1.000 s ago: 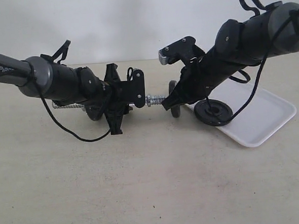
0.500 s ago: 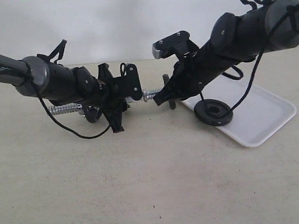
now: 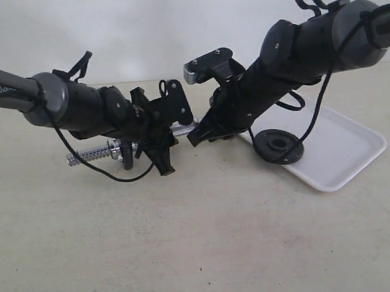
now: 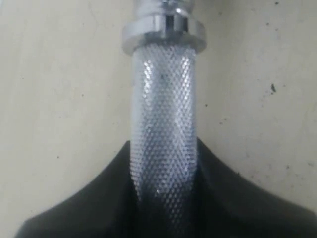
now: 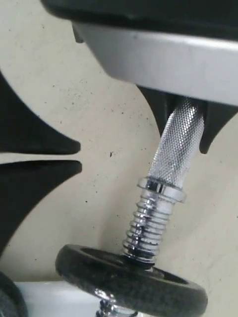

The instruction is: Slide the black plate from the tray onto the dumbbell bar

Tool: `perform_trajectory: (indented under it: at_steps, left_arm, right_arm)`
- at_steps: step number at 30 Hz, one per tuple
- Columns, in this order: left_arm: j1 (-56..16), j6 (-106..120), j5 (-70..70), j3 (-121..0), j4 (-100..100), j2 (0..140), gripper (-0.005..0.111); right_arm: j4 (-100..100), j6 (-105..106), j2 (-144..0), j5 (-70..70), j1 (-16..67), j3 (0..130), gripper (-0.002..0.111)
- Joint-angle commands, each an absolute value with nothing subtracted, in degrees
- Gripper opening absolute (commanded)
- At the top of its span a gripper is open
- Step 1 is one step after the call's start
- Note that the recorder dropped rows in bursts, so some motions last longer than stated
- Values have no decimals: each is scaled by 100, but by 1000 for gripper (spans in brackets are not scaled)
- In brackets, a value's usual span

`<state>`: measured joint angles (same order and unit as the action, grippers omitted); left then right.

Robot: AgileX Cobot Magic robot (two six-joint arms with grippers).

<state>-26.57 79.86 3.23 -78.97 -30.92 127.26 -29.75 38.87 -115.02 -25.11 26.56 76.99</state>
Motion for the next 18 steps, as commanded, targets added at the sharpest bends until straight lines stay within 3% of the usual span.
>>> perform_trajectory:
  at_steps: [1, 18]
  left_arm:
    - [-2670, 7812, -244, -8003, -3106, 12436, 4]
    - [-2670, 6320, -440, -8003, -3106, 12358, 4]
  right_arm:
    - [-2925, 3935, -11386, -2605, 2627, 7725, 0]
    - [-2911, 4060, -10389, -2934, 1891, 7725, 0]
